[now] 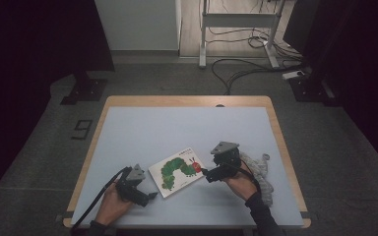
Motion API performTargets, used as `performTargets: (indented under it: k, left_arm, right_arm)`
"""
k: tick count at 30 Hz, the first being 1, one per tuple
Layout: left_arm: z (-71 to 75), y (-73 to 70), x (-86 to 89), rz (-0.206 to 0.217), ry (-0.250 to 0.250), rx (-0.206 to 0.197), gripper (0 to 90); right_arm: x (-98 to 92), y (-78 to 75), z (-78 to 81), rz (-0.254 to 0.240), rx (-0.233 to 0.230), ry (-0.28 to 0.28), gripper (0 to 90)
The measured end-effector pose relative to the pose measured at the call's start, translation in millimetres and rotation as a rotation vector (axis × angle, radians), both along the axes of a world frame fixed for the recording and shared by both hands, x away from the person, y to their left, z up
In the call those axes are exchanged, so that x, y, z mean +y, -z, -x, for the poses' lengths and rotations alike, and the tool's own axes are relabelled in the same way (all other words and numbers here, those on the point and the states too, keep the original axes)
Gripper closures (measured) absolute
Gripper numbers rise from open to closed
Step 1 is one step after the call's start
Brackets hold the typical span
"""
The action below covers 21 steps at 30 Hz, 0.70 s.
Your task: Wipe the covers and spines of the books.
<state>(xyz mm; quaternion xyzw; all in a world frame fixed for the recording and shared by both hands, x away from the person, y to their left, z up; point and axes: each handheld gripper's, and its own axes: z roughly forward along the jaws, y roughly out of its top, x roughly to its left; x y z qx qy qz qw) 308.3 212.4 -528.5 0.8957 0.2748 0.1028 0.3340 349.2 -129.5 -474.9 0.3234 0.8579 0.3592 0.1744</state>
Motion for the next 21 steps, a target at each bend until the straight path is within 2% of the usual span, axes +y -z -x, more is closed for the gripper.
performTargets:
  k: [5,13,21]
  left_arm:
    - [-2.0,0.1,-7.0,0.000,0.021,-0.001,0.0]
    - [-2.1,0.2,-12.2,0.002,0.036,0.001,0.0]
    - [-1.4,0.4,-17.3,0.002,0.026,0.002,0.0]
  right_arm:
    - [9.7,6.1,-5.0,-0.009,0.020,-0.010,0.0]
    - [22.3,19.0,-14.2,-0.006,0.075,-0.058,0.0]
    - [30.5,33.2,-26.5,0.001,0.134,-0.092,0.0]
